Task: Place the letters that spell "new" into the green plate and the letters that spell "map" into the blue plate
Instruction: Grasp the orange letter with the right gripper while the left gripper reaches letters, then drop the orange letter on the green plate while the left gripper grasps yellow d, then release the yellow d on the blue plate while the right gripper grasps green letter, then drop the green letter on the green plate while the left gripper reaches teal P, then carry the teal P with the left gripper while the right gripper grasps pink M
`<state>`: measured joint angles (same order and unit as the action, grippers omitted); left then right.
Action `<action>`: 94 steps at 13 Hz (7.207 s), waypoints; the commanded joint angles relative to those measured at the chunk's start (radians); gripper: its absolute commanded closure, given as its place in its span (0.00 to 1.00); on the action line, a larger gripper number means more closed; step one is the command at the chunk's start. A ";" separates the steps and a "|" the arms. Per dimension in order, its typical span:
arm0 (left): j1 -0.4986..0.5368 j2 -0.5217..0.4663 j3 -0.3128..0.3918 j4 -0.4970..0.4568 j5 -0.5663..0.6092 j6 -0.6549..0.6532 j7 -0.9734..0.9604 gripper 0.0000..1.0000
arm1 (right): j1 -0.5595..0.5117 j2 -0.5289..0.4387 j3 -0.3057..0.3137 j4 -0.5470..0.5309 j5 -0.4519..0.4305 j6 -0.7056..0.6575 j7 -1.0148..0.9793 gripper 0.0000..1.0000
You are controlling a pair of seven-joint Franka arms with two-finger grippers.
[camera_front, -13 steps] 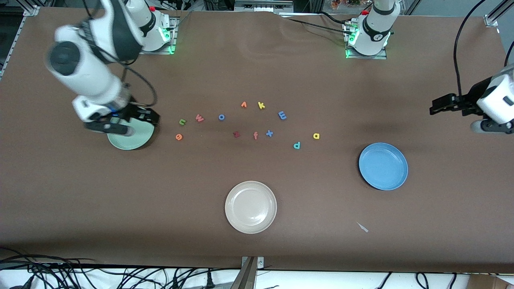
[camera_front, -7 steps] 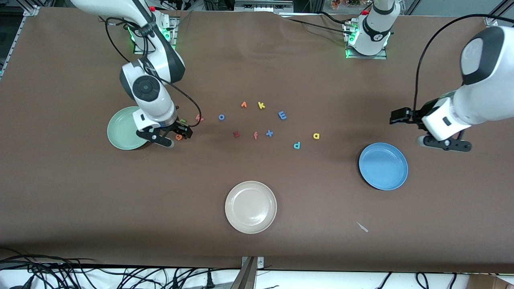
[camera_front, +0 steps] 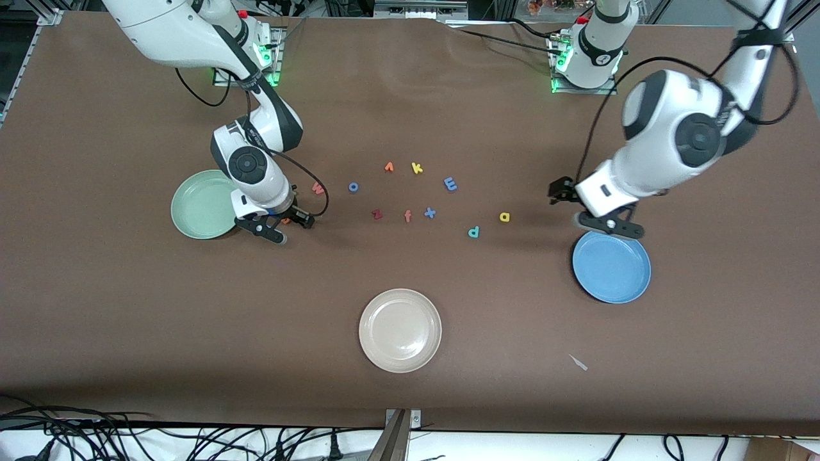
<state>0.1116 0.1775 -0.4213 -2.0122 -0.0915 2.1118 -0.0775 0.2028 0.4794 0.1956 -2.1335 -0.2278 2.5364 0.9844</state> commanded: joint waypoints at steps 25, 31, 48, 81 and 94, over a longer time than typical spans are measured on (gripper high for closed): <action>-0.102 0.392 -0.077 -0.074 0.472 0.338 -0.429 0.45 | -0.003 -0.157 -0.278 -0.131 -0.002 -0.156 -0.421 0.01; -0.102 0.404 -0.068 -0.073 0.487 0.338 -0.433 0.88 | 0.033 -0.171 -0.173 0.012 0.206 -0.322 -0.243 0.00; 0.200 0.427 -0.063 0.228 0.576 -0.059 0.197 0.75 | 0.139 -0.145 -0.117 -0.247 0.205 0.087 -0.038 0.69; -0.179 0.583 -0.123 0.199 0.625 0.293 -0.851 0.59 | 0.223 -0.188 -0.124 -0.207 0.231 0.079 0.245 0.08; 0.097 0.412 -0.151 0.236 0.533 -0.044 -0.275 1.00 | 0.297 -0.100 -0.127 -0.214 0.226 0.194 0.465 0.27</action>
<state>0.1394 0.6535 -0.5615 -1.7551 0.4829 2.1282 -0.5301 0.4944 0.3869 0.0744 -2.3426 -0.0048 2.7230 1.4471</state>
